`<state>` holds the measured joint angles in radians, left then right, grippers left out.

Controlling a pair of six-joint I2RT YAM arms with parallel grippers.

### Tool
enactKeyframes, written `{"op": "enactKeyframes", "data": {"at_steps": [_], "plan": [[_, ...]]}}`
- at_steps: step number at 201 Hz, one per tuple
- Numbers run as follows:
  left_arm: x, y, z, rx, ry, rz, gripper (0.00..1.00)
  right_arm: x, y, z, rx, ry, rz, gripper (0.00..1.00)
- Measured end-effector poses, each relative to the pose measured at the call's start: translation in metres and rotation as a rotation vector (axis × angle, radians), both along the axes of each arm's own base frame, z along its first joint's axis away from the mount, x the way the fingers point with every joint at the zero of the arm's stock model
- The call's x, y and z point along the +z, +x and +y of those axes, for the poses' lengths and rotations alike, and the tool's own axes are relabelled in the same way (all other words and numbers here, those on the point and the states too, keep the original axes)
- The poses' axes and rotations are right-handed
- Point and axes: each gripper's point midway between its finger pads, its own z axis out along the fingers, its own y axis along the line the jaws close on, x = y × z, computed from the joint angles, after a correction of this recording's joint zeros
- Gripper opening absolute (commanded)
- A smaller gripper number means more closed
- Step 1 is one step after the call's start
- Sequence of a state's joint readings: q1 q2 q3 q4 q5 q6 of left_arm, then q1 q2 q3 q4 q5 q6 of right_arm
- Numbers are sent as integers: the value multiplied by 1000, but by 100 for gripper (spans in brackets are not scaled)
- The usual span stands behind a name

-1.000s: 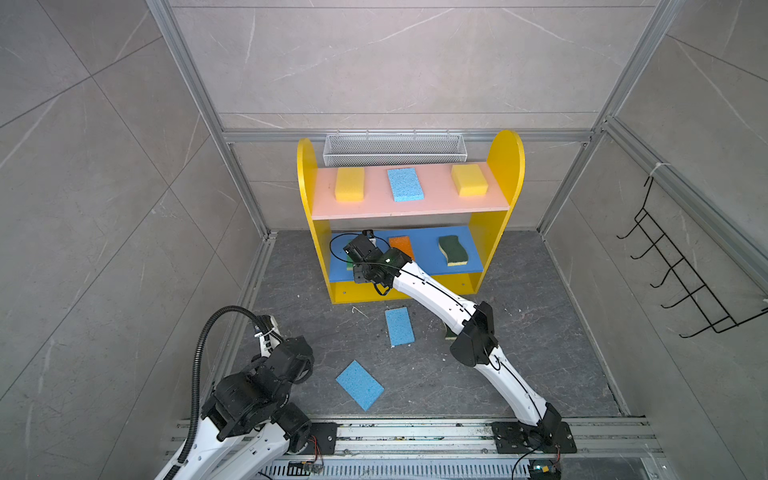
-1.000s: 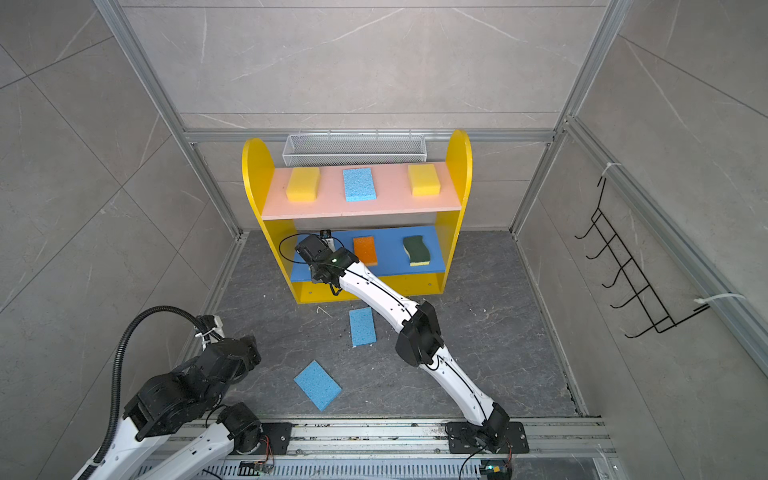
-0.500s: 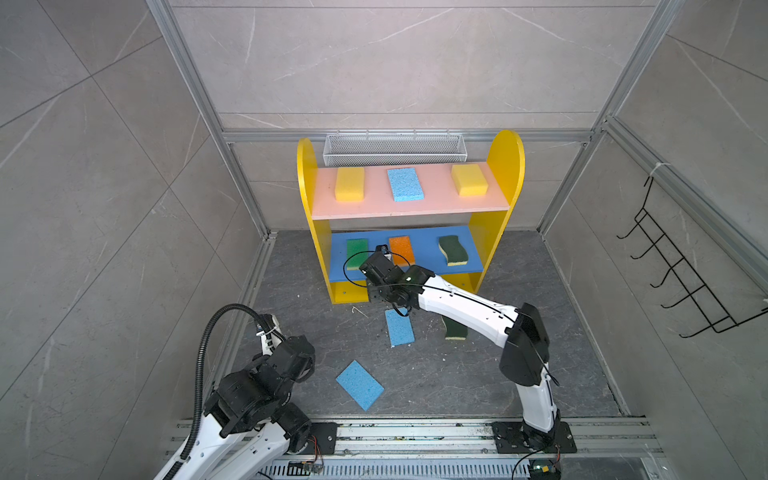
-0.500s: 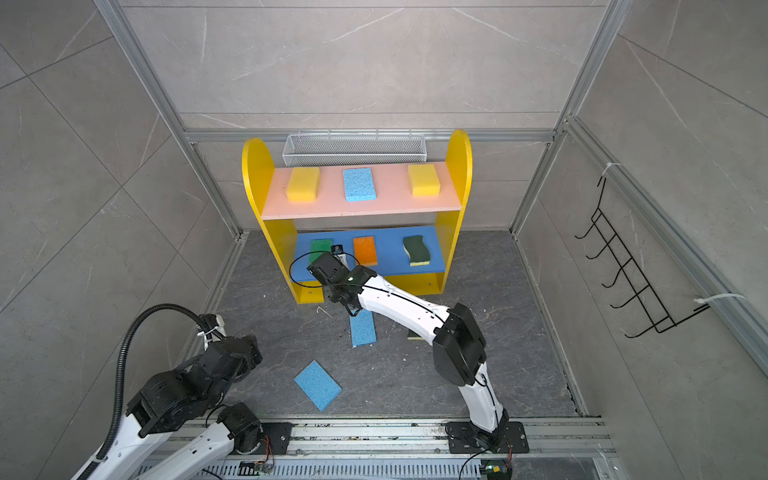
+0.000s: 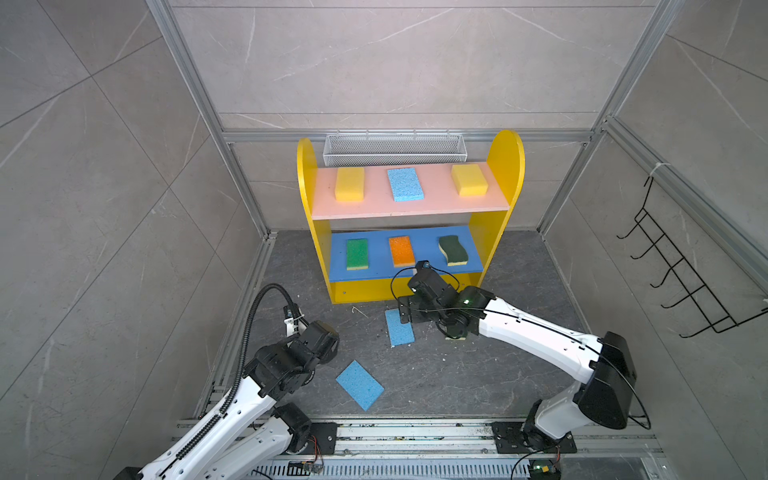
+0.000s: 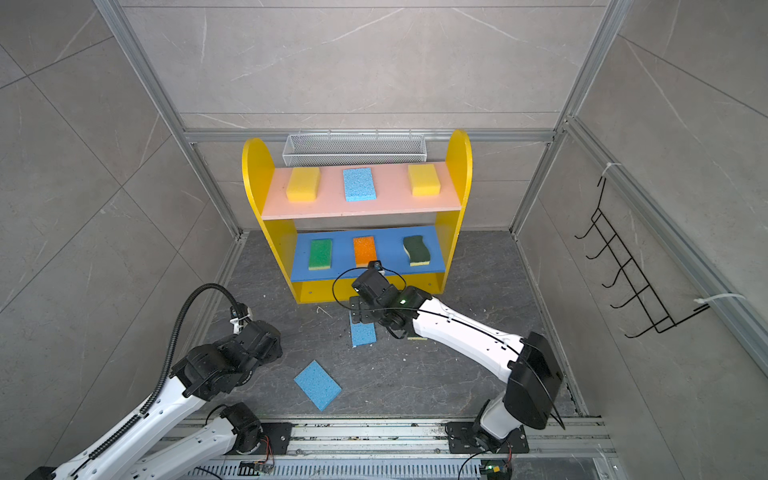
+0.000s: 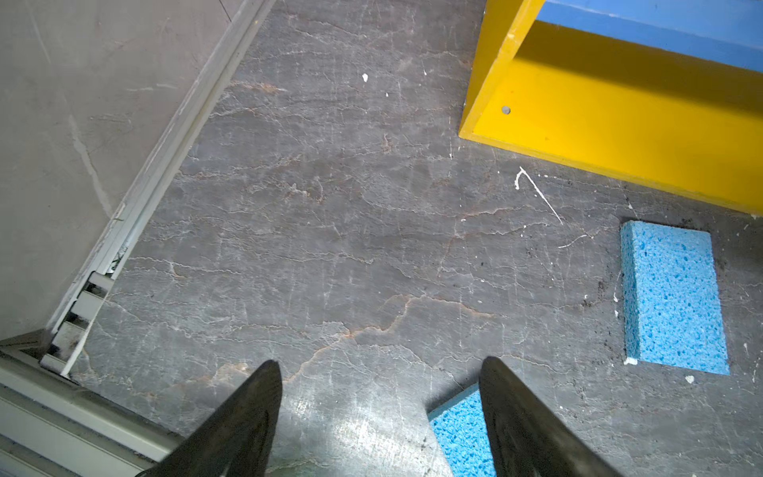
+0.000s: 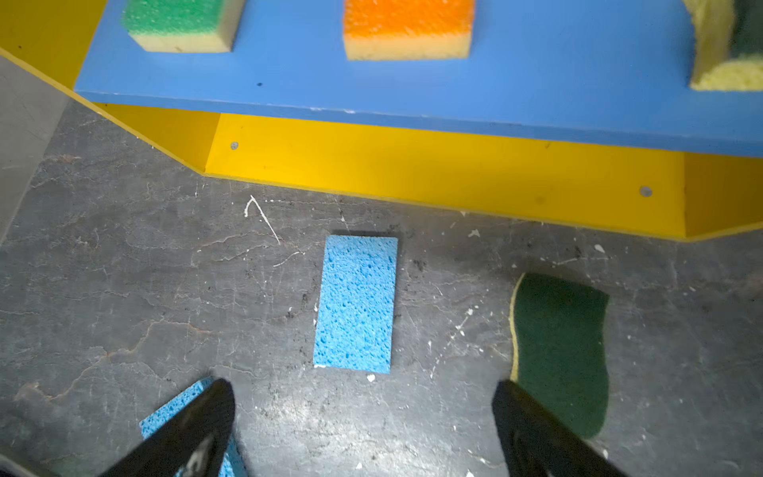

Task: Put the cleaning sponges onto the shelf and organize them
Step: 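Move the right gripper back over the dark green pad on the floor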

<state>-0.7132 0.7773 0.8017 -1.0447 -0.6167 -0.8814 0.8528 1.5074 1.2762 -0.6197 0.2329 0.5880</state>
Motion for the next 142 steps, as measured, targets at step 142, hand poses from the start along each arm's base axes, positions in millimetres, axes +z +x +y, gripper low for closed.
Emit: {"op": "enactKeyframes", "data": {"at_steps": [142], "plan": [[-19,1,-48,-119,-121,-17,80,-73,-32,-142,-264,-32,162,99]]}}
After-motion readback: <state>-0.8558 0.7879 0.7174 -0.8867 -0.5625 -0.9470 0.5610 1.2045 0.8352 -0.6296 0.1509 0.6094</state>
